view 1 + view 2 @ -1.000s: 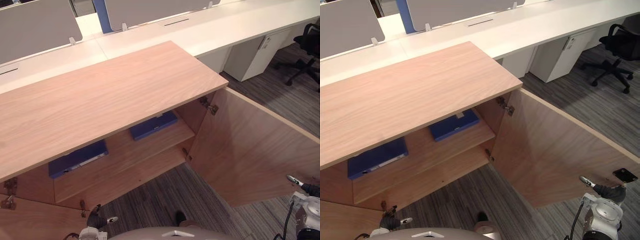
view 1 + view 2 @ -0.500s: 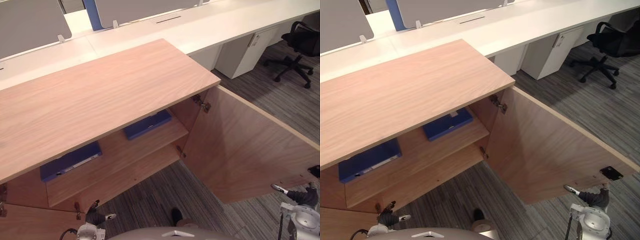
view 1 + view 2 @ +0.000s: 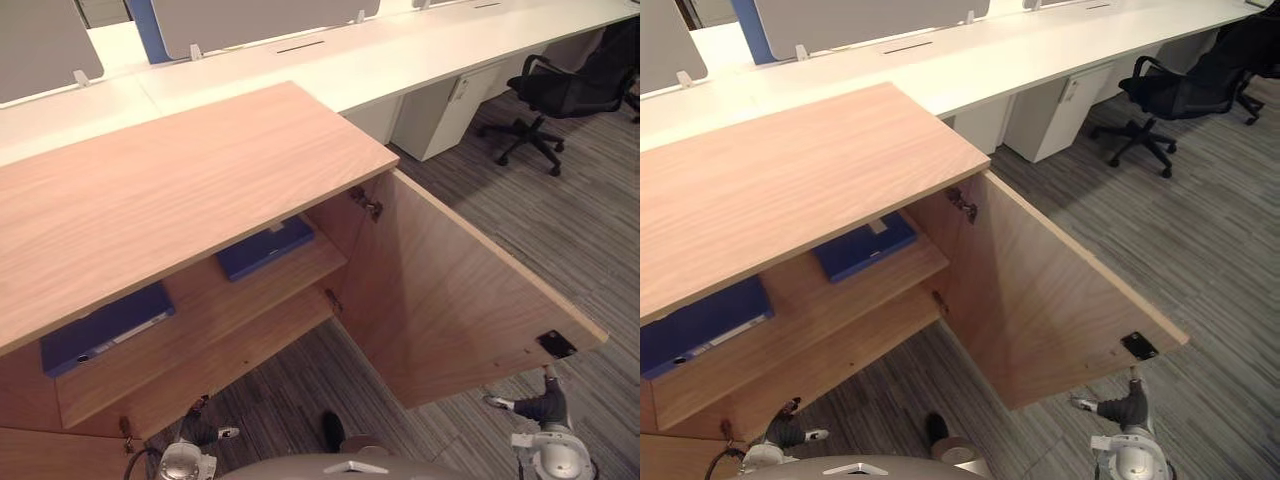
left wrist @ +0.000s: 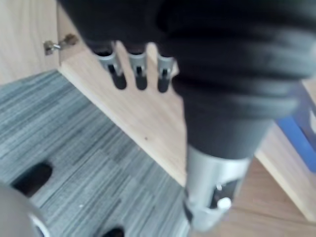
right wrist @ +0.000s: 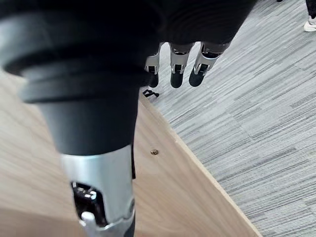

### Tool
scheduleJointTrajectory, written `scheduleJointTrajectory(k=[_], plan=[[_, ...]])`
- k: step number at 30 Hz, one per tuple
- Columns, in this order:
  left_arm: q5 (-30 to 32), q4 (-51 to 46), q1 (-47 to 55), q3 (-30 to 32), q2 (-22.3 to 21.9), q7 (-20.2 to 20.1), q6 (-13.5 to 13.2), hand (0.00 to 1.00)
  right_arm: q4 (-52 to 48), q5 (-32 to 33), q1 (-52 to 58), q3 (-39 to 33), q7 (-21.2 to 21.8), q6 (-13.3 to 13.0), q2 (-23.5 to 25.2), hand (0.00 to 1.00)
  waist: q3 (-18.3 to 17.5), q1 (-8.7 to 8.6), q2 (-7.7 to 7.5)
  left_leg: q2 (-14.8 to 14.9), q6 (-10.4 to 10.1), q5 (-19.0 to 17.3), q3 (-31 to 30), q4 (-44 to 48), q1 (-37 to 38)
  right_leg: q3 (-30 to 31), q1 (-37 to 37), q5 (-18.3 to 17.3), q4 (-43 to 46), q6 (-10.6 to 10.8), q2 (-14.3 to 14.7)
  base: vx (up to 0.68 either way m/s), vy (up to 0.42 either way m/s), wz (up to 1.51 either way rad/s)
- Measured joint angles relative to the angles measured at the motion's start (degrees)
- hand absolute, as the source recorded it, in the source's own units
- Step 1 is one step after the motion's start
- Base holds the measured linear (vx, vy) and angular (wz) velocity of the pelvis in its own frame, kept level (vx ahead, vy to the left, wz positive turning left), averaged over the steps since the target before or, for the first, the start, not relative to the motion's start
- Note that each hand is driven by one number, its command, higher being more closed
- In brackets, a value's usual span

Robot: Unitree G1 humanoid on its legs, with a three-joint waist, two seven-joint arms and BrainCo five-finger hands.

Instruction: Walk over to the cabinet, pick up the folder, carry it to the office cabinet, place the folder inside the office cabinet, then close the office cabinet door

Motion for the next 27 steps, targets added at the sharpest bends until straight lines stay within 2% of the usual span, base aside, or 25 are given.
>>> scheduleJointTrajectory(k=[5,9,12,15,18,23,27], plan=[[0.0,1.4,-1.1,-1.1,0.1,0.1,0.0,0.00,-0.1,-5.9,1.6,5.6,0.4,0.0,-0.3,0.00,0.0,0.19,0.03,0.2,-0.1,0.0,0.0,-0.1,-0.2,-0.7,-0.1,0.5,0.0,-0.2,0.2,-0.06,-0.033,-0.15],[0.1,1.6,-1.7,-2.9,0.3,0.0,0.0,0.00,0.4,-13.7,1.9,12.2,0.7,0.0,-2.9,0.00,0.0,0.68,0.05,0.2,-0.1,-0.1,0.0,0.0,-0.4,-0.6,-0.9,1.2,0.1,0.0,0.4,-0.06,-0.026,-0.22],[0.1,1.7,-2.8,-4.4,0.4,0.2,-0.5,0.00,1.0,-18.0,1.2,17.9,1.0,-0.2,-5.0,0.00,0.1,2.10,0.13,0.2,-0.1,0.0,-0.2,0.1,-0.3,-0.5,-0.9,1.4,0.3,0.0,0.6,-0.03,-0.016,-0.03],[0.1,1.6,-3.4,-5.5,0.4,0.2,-1.1,0.00,2.9,-23.1,-2.4,24.0,1.6,-2.8,-5.1,0.00,0.1,3.37,0.40,0.2,-0.1,0.1,-0.3,0.0,-0.3,-0.6,-0.9,1.5,0.4,0.0,0.5,-0.04,-0.007,0.04],[0.8,1.8,-3.3,-5.7,0.4,0.3,-1.2,0.00,2.9,-24.8,-4.8,27.0,2.5,-6.2,-3.7,0.00,0.2,4.14,0.70,-0.2,-0.1,0.1,-0.8,-0.2,-0.4,-0.9,-0.8,1.6,0.5,0.4,0.1,-0.02,0.017,0.09],[1.2,2.0,-2.8,-5.7,0.8,0.4,-1.3,0.00,4.9,-25.4,-7.4,26.9,2.5,-6.3,-3.3,0.00,-0.1,5.14,1.28,-0.9,0.5,0.2,-2.5,-0.2,-0.3,-2.2,-0.6,1.0,1.9,1.0,-0.8,0.01,0.045,0.20],[1.2,2.2,-2.8,-5.8,2.1,0.4,-1.5,0.00,7.2,-25.6,-8.3,27.0,2.4,-6.1,-1.9,0.00,0.1,5.67,0.29,-1.4,0.9,0.0,-2.9,-0.2,-0.4,-2.6,-0.5,0.7,2.0,1.3,-1.4,0.01,0.040,0.06]])
